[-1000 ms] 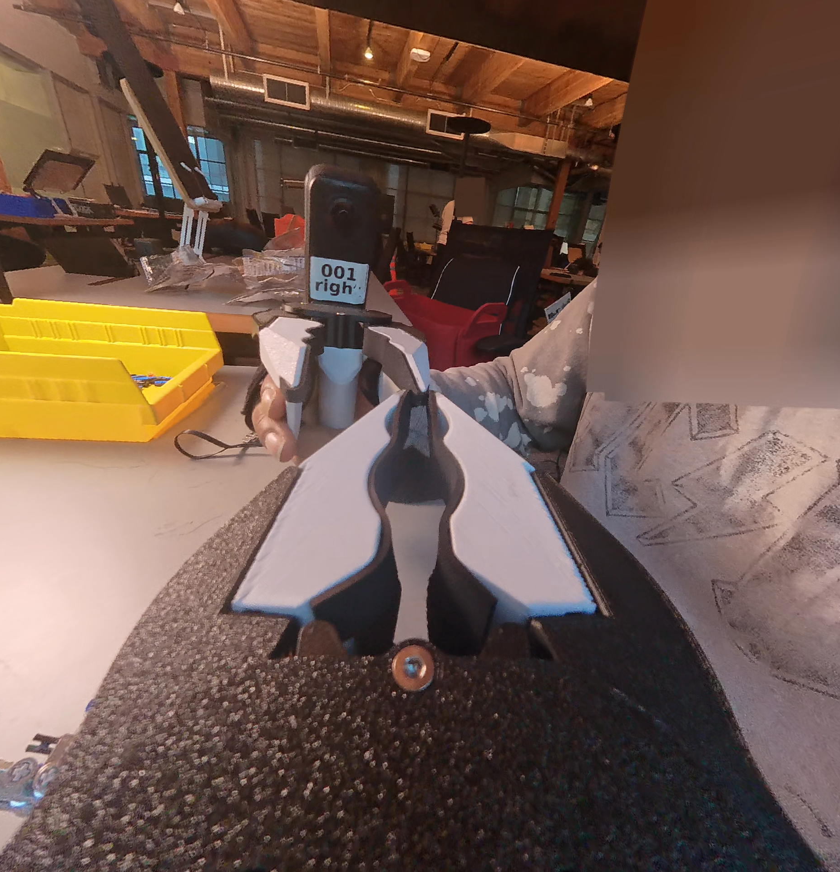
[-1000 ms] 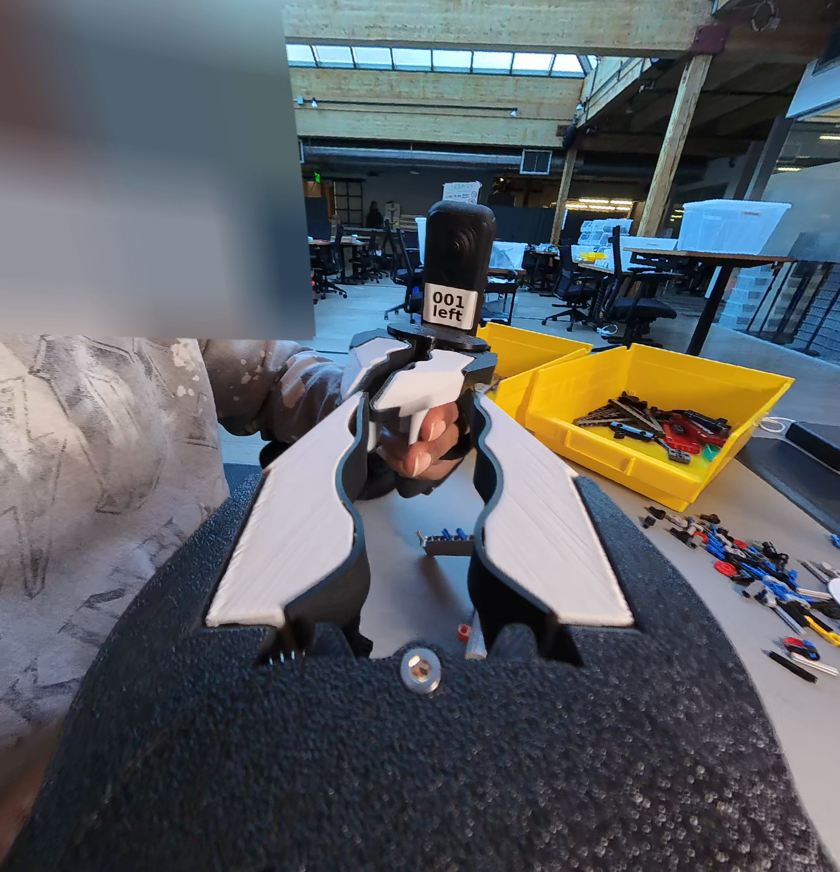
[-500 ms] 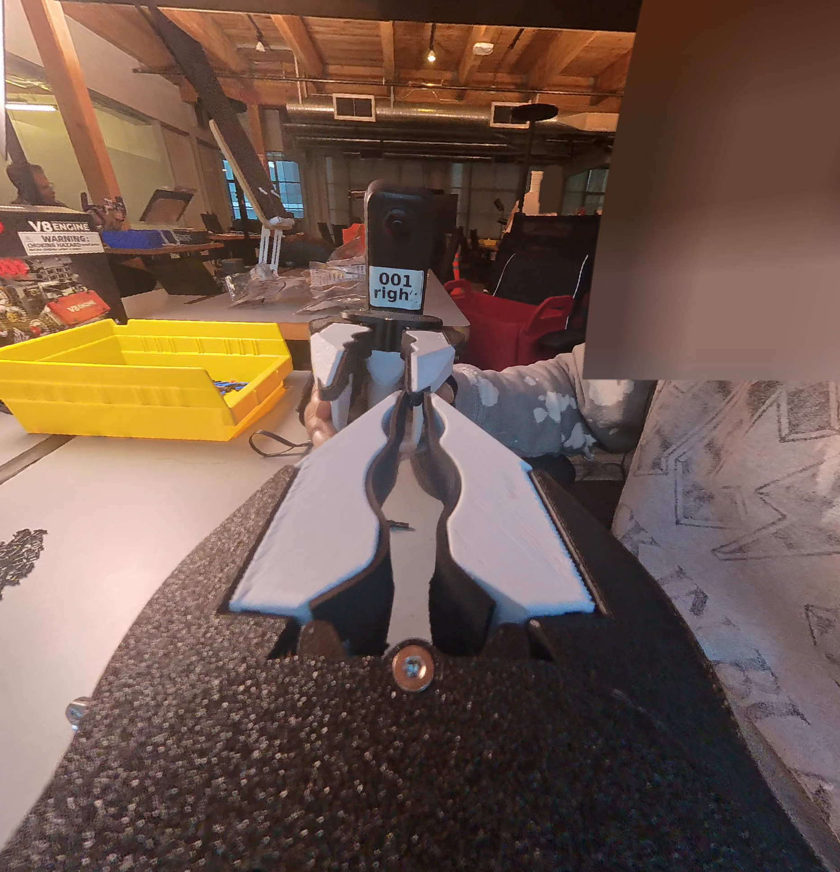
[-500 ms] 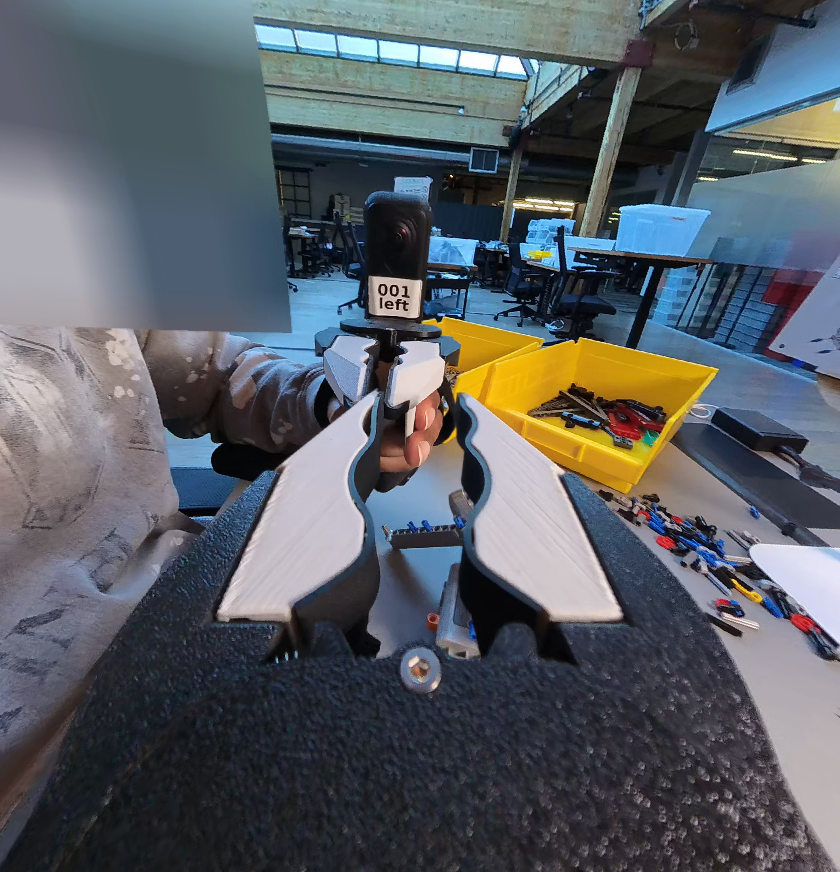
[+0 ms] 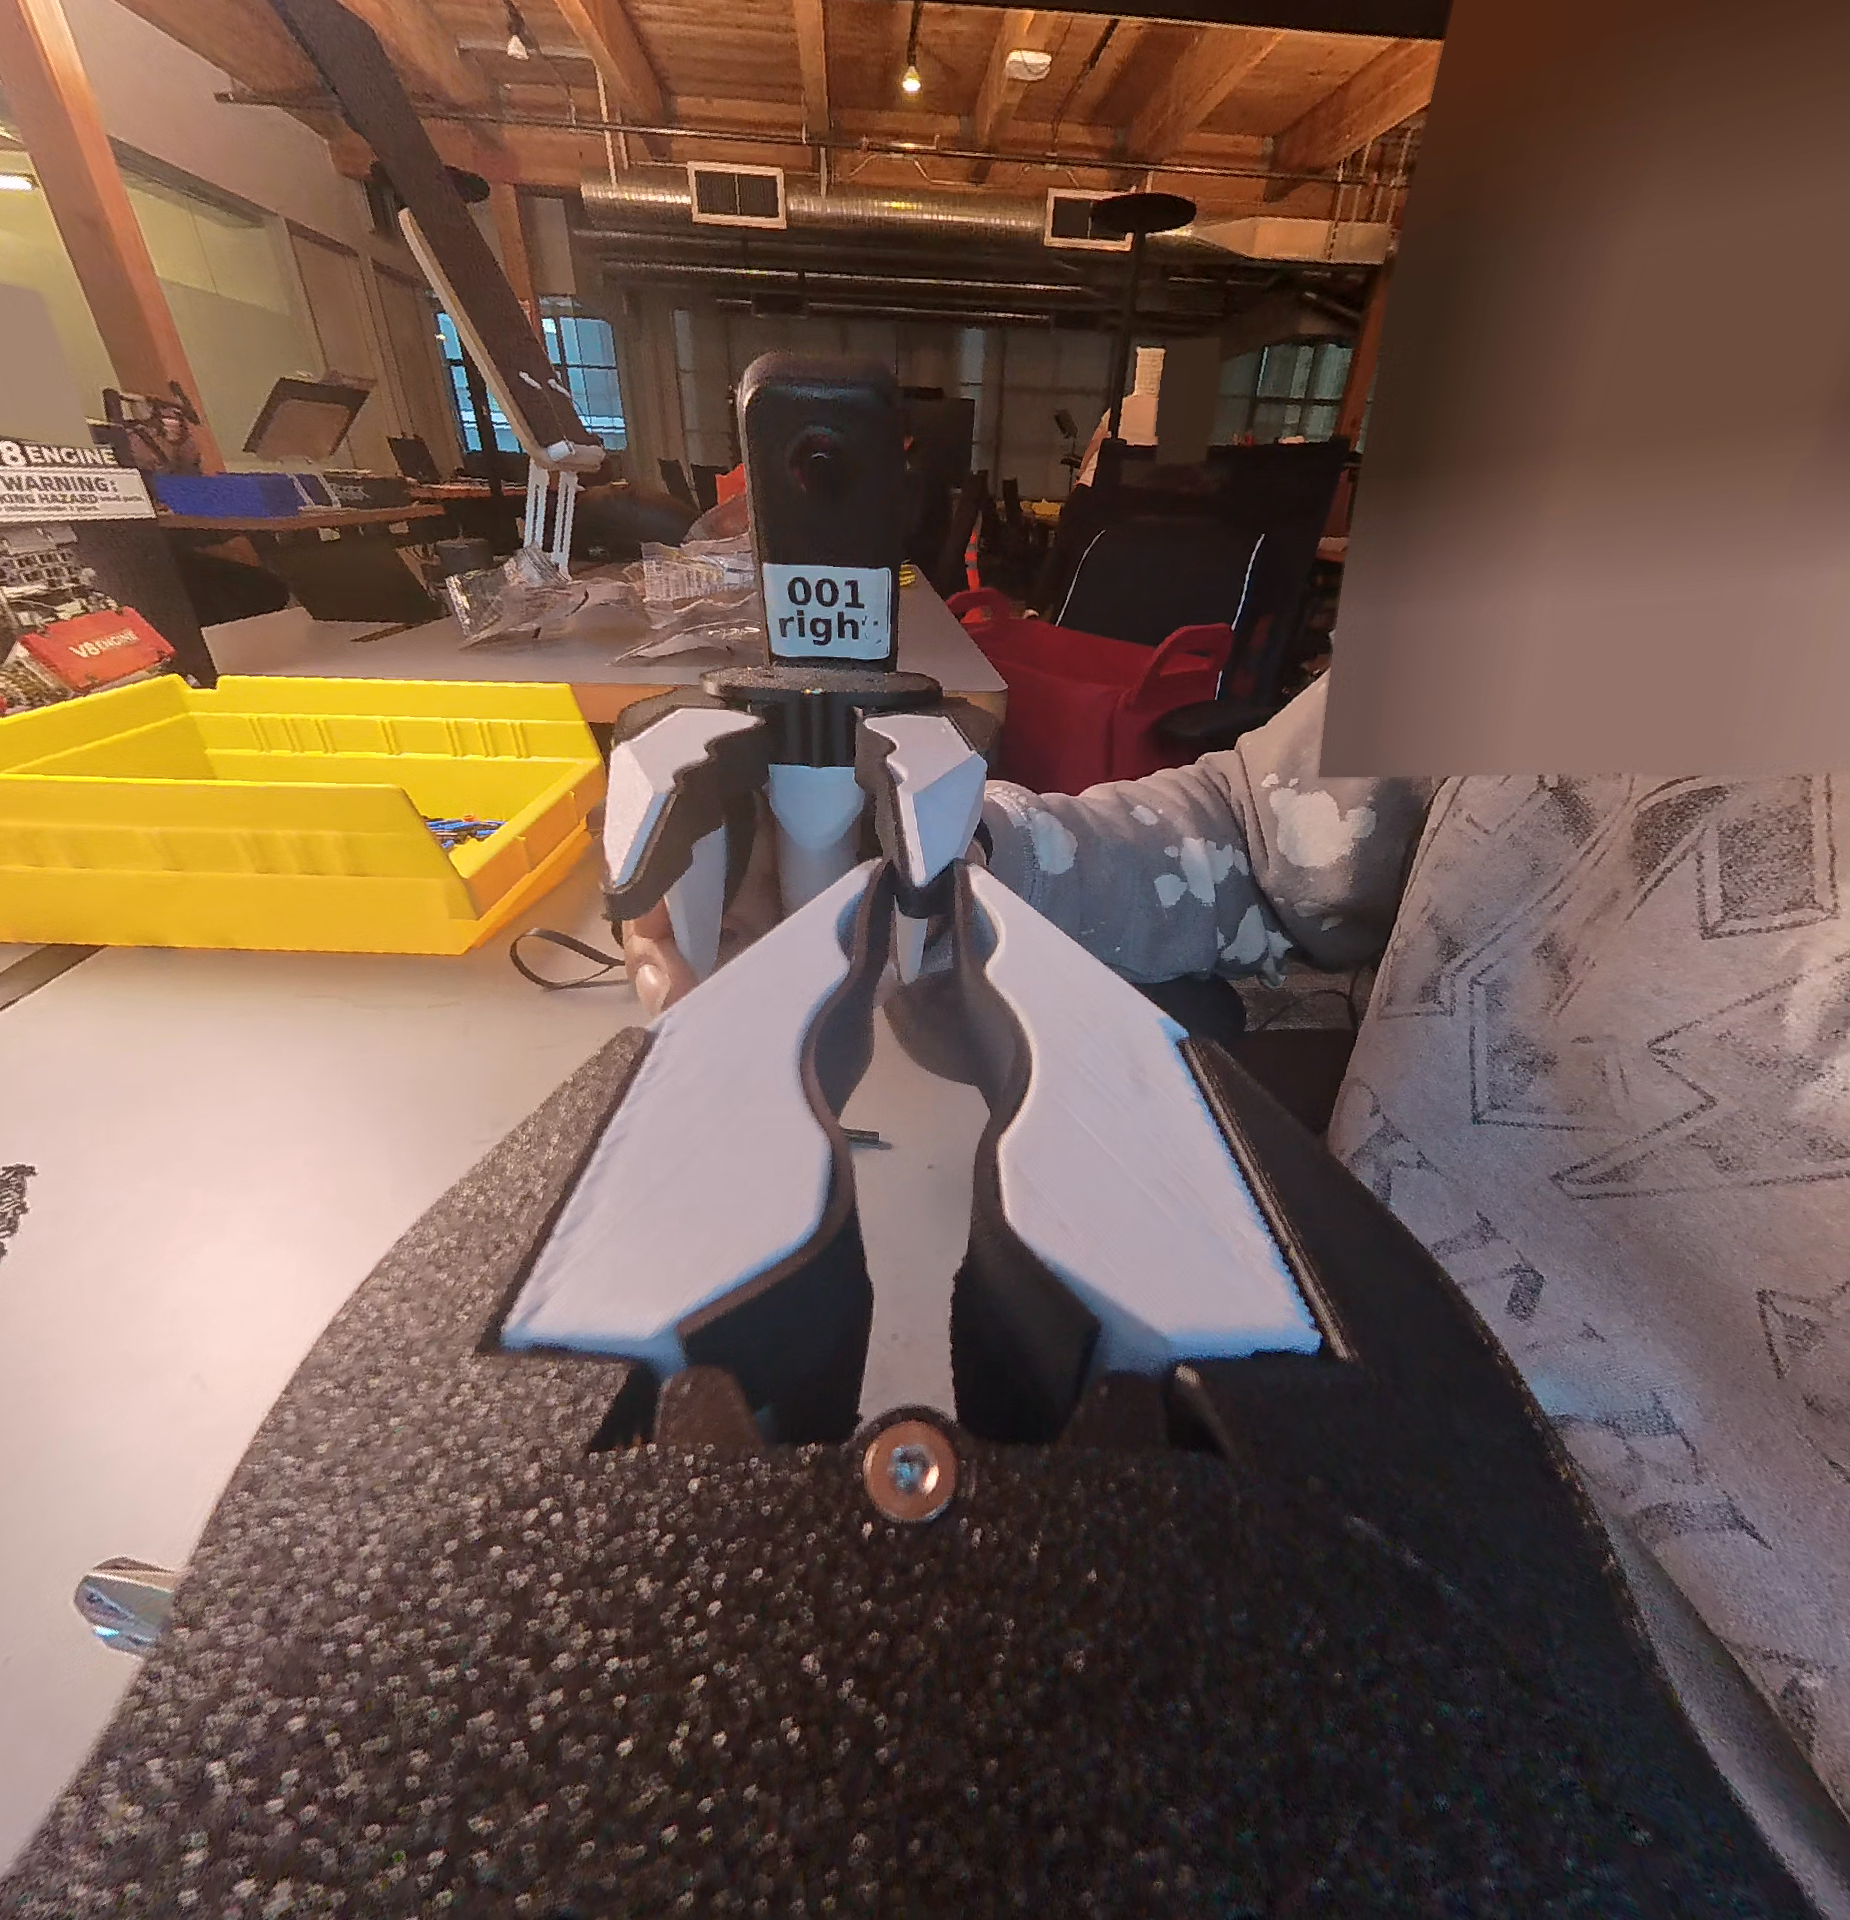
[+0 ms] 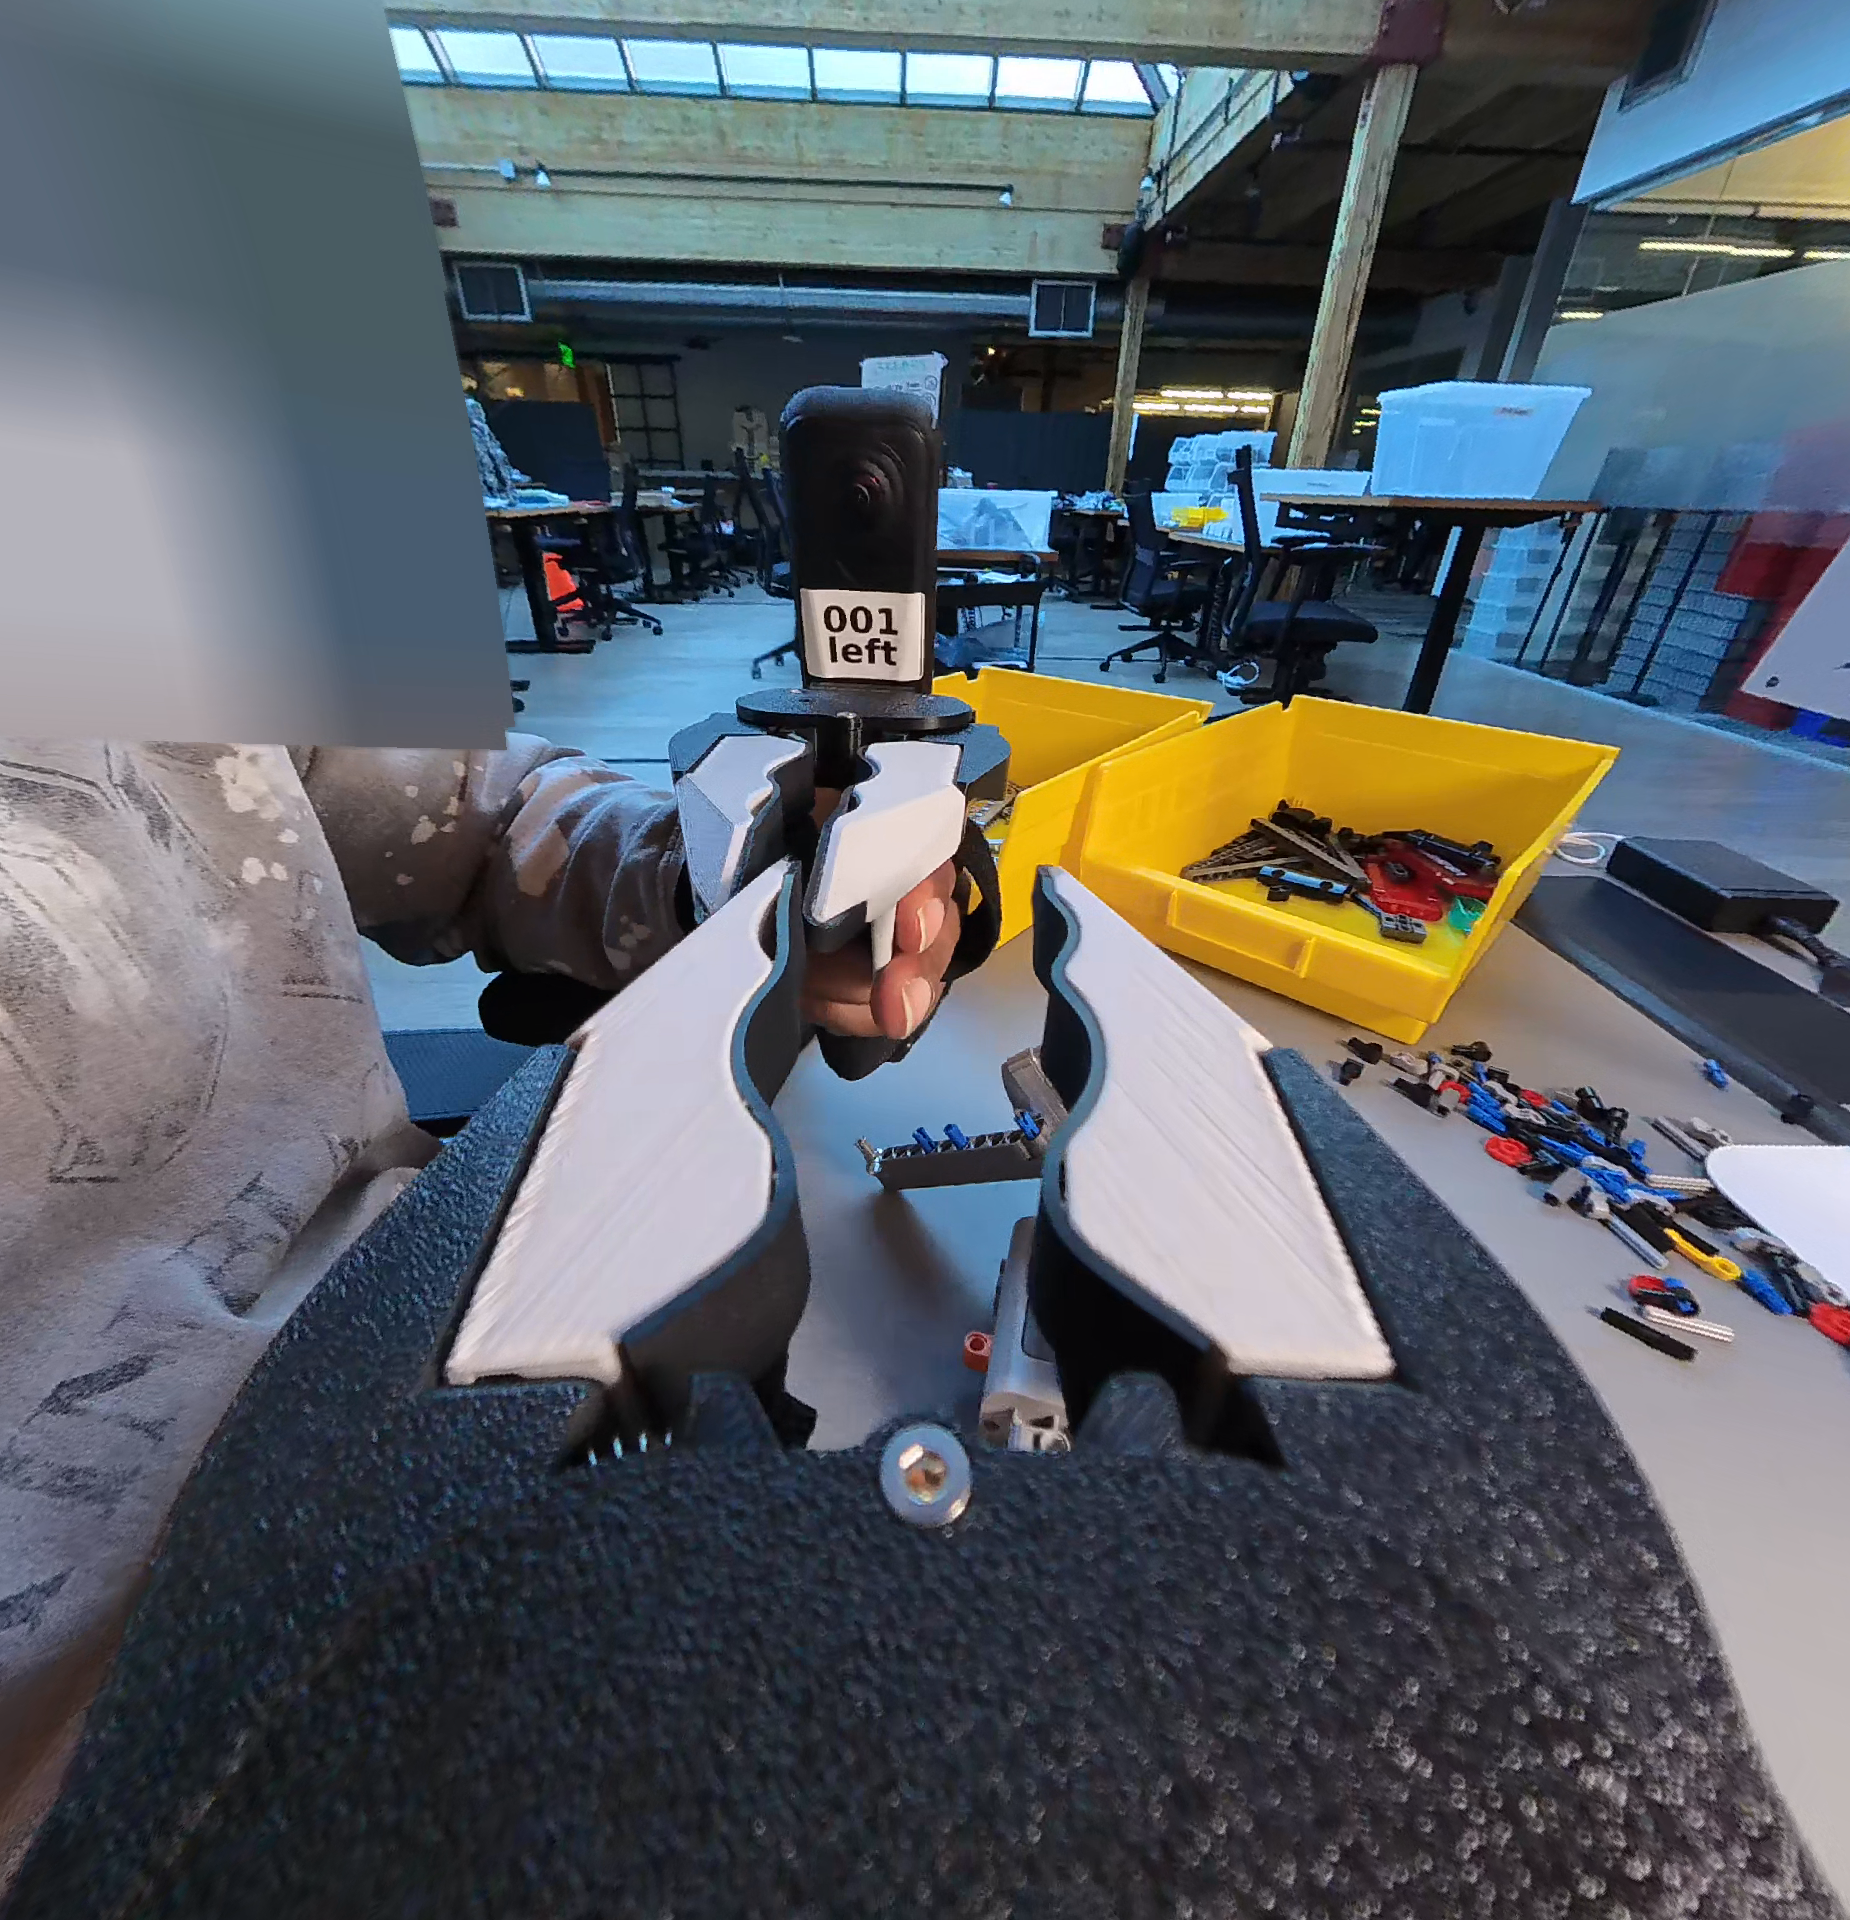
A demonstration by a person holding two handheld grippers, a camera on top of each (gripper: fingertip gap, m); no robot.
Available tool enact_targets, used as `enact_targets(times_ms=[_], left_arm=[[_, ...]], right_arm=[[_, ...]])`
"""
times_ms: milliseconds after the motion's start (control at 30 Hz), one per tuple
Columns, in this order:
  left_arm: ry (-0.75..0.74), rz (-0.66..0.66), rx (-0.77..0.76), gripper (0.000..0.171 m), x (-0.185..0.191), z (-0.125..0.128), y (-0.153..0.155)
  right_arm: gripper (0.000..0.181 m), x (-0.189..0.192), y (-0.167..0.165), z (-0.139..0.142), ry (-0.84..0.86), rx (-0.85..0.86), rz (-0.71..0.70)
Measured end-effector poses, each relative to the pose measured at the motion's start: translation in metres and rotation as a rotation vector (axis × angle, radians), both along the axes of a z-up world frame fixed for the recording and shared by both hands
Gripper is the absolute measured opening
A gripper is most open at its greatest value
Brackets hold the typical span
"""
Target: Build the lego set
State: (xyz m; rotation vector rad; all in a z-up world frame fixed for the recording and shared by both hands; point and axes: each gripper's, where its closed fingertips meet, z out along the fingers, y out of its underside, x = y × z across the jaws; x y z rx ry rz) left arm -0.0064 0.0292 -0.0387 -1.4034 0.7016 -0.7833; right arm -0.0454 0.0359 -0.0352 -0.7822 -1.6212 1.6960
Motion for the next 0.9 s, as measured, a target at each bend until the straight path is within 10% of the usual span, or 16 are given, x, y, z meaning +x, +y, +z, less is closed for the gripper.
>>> enact_targets(times_ms=[900], left_arm=[[-0.085, -0.073, 0.025, 0.002, -0.004, 0.016, -0.01]], right_arm=[[0.044, 0.007, -0.005, 0.01, 0.013, -0.091, 0.078]])
